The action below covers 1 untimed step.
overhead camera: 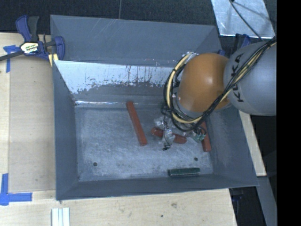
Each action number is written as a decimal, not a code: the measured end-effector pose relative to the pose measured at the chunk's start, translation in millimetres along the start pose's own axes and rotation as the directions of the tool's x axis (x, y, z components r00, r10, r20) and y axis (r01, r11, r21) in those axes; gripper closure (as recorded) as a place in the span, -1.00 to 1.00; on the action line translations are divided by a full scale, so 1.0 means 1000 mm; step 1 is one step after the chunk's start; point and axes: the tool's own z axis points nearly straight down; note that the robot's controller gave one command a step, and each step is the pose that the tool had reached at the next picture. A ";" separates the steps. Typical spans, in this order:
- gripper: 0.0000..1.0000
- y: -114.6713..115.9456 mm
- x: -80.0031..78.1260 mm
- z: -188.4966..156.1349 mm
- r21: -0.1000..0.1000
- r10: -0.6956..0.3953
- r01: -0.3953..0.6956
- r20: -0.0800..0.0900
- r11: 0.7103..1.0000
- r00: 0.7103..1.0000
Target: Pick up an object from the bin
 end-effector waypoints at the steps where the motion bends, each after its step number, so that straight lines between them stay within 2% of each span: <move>1: 1.00 -0.010 0.014 -0.019 0.000 -0.030 0.030 -0.002 1.000 1.000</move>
Offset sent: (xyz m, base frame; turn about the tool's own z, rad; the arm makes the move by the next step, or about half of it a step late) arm -0.0120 -0.0123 0.0180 -0.0324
